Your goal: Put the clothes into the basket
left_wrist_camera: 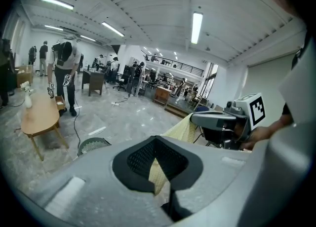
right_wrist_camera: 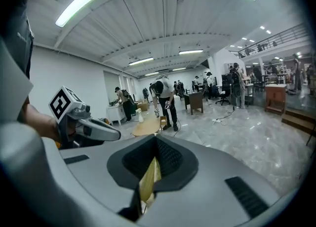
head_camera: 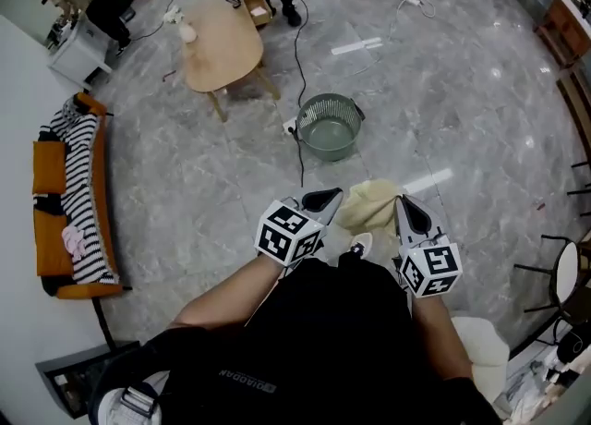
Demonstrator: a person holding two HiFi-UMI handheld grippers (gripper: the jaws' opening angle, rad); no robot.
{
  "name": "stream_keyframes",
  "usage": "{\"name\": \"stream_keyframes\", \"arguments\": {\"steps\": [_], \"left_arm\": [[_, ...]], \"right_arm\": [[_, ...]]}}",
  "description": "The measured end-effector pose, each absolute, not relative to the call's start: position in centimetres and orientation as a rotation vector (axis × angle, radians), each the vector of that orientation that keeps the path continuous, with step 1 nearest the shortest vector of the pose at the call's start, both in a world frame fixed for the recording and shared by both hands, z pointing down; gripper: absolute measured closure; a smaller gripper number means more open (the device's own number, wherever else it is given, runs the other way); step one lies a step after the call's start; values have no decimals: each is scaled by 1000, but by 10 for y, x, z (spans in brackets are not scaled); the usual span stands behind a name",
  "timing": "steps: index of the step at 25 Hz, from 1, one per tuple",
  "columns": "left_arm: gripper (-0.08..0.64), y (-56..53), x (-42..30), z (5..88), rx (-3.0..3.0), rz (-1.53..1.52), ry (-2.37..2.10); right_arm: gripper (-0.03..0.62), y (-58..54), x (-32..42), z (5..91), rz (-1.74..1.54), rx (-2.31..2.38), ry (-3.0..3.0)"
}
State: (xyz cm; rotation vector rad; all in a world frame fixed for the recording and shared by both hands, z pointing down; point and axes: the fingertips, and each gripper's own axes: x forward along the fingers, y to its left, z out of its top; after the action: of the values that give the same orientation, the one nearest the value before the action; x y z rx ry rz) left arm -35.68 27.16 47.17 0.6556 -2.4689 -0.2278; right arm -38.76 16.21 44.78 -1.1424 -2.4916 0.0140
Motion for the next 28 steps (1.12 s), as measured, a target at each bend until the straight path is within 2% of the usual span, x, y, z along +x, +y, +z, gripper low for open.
{"name": "stream_keyframes", "arguments": {"steps": [13,28], "left_arm": [[560,287,-445,486,452,-226,-2472],[560,347,-474,498,373,-254,-2436]], "right_arm": [[575,190,-483,478,-24,-1345,-2332],[575,238,-524,503,-35,-1350,-2245]]}}
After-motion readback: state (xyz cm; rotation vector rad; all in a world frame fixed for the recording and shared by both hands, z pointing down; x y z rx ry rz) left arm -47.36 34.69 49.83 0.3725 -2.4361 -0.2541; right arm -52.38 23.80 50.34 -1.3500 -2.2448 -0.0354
